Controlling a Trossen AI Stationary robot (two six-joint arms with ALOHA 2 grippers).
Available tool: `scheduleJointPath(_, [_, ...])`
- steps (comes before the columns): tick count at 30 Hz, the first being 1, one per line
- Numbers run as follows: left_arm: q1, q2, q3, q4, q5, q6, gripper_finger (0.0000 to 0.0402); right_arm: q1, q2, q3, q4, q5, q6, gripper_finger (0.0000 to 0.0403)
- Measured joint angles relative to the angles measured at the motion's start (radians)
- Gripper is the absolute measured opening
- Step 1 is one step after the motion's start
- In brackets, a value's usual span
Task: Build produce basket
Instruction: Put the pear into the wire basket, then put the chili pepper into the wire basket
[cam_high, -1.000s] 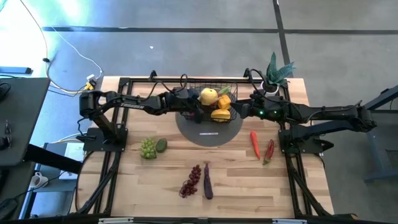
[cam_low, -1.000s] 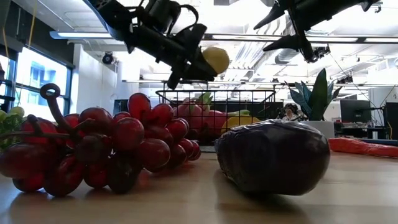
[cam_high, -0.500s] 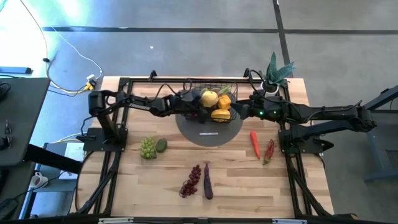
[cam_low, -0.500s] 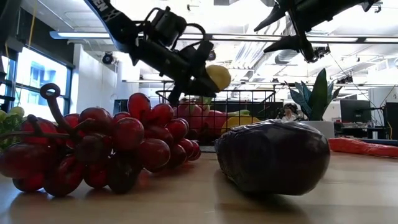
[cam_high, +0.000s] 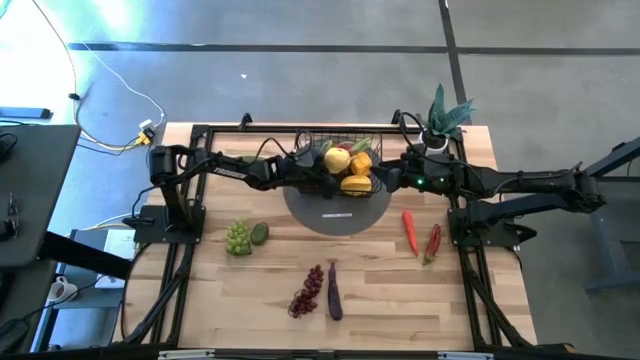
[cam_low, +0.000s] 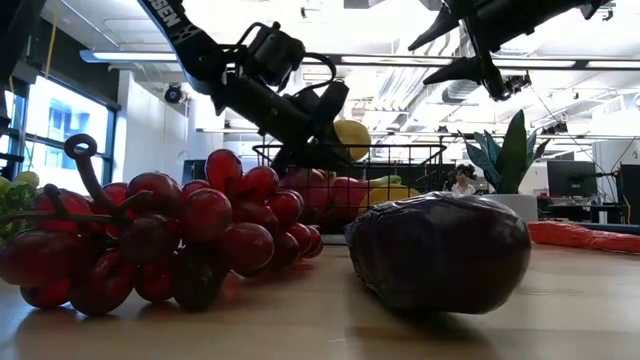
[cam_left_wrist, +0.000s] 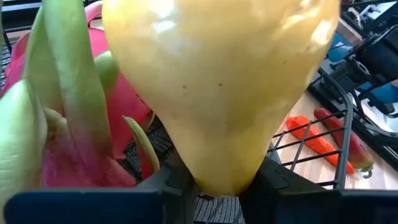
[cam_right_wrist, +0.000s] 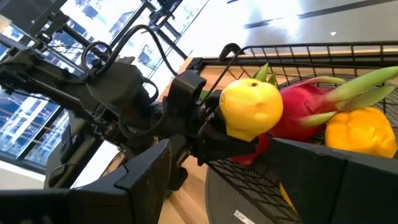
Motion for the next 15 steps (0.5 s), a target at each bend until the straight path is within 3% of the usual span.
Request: scheduleJointPath(15, [-0.002, 0.002, -0.002, 0.046, 0.080, -0.006, 0.0165, 0.000, 0.000, 0.000, 0.000, -0.014, -0.079, 0.0255])
